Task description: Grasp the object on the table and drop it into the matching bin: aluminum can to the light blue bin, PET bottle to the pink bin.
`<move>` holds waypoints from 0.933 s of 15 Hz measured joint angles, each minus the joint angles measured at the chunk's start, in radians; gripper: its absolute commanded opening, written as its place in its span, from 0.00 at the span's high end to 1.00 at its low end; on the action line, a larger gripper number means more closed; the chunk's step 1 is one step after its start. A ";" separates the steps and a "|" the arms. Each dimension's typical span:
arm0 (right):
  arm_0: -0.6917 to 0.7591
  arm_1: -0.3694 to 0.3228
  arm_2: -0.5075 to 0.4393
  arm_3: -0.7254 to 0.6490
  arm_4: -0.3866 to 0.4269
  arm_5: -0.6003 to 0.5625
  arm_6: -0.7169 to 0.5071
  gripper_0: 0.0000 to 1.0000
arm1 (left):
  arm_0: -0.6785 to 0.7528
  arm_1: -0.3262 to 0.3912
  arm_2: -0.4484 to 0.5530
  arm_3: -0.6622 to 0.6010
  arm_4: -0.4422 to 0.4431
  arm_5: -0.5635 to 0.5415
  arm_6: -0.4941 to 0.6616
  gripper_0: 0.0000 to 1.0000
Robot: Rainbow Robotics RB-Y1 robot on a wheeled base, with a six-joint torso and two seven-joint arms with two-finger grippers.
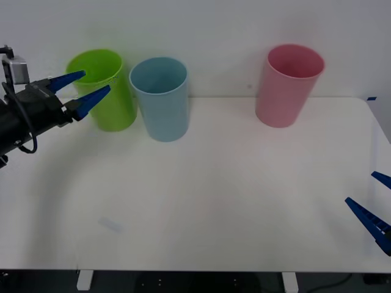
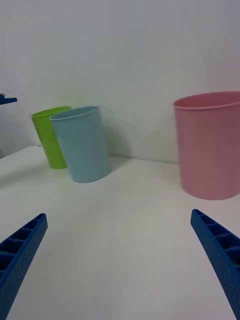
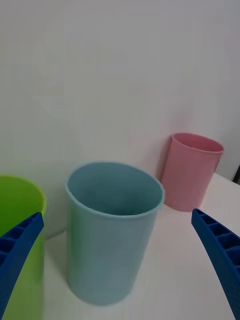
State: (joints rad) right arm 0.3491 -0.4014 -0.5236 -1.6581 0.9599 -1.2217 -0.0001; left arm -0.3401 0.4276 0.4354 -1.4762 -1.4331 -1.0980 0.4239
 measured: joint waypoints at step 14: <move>0.000 0.000 0.000 0.000 0.000 0.000 0.000 0.00 | 0.339 0.117 0.100 -0.009 0.234 -0.146 -0.344 0.00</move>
State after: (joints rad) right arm 0.3491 -0.4014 -0.5236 -1.6581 0.9599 -1.2217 0.0001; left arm -0.0010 0.5446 0.5350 -1.4855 -1.1990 -1.2437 0.0795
